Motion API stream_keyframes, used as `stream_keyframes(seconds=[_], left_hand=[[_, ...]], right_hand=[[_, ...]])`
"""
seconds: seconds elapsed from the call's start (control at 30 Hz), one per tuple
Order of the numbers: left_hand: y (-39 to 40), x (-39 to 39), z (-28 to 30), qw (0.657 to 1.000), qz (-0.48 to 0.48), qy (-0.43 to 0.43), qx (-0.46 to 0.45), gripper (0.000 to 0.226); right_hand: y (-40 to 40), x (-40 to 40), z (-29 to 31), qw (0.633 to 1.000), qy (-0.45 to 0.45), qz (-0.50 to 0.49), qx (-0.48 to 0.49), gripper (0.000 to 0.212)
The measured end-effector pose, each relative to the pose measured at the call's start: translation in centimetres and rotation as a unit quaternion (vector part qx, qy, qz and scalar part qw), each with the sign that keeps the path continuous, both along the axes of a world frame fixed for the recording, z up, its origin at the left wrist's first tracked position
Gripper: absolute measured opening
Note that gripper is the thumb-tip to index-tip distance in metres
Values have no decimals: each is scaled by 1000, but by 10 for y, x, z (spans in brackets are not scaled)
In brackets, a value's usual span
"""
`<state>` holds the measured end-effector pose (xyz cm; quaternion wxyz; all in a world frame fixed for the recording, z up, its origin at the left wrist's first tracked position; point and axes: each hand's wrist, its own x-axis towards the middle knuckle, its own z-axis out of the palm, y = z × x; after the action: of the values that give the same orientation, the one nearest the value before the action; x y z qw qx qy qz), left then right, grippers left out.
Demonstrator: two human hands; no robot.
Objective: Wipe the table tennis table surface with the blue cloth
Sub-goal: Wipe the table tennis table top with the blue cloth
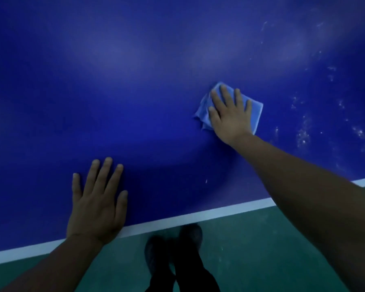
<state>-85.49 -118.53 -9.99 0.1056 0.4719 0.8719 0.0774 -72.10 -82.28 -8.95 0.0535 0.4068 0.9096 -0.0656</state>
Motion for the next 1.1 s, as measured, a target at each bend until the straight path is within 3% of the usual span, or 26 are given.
stream_keyframes(seconds=[0.1, 0.2, 0.27, 0.37, 0.43, 0.5, 0.6, 0.63, 0.73, 0.8, 0.9, 1.03, 1.1], left_hand=[[-1, 0, -2, 1000, -3, 2, -5, 63], [-2, 0, -3, 1000, -1, 1, -4, 63], [-1, -1, -2, 1000, 4, -7, 1, 63], [0, 0, -2, 1000, 5, -7, 1, 63], [0, 0, -3, 1000, 3, -4, 6, 62], [0, -1, -3, 1000, 4, -7, 11, 62], [0, 0, -2, 1000, 5, -8, 3, 62], [-1, 0, -2, 1000, 9, -7, 2, 62], [0, 1, -3, 1000, 13, -7, 7, 63], [-1, 1, -2, 1000, 17, -15, 11, 63], [0, 2, 0, 1000, 22, -21, 8, 64], [1, 2, 1, 999, 24, -25, 6, 64], [1, 3, 1, 1000, 22, -21, 5, 64]], right_hand=[[-56, 3, -3, 991, -15, 133, 26, 58], [-138, 76, -4, 951, -45, 307, 4, 57], [-149, 126, 3, 938, -57, 342, -4, 57], [-104, 142, 6, 932, -87, 351, -10, 56], [-71, 123, 2, 958, -82, 275, 2, 56], [-51, 87, -2, 993, -35, 111, 21, 59], [-76, 31, -1, 991, 17, -129, 11, 60], [-100, 23, -3, 991, 15, -132, 8, 59], [-179, 54, -2, 999, -11, 25, -18, 61], [-183, 102, -4, 998, -38, 26, -34, 60], [-130, 161, -5, 988, -54, -142, -4, 59], [-90, 153, 4, 922, -10, -387, -10, 56], [-118, 110, 4, 923, -4, -385, -14, 56]])
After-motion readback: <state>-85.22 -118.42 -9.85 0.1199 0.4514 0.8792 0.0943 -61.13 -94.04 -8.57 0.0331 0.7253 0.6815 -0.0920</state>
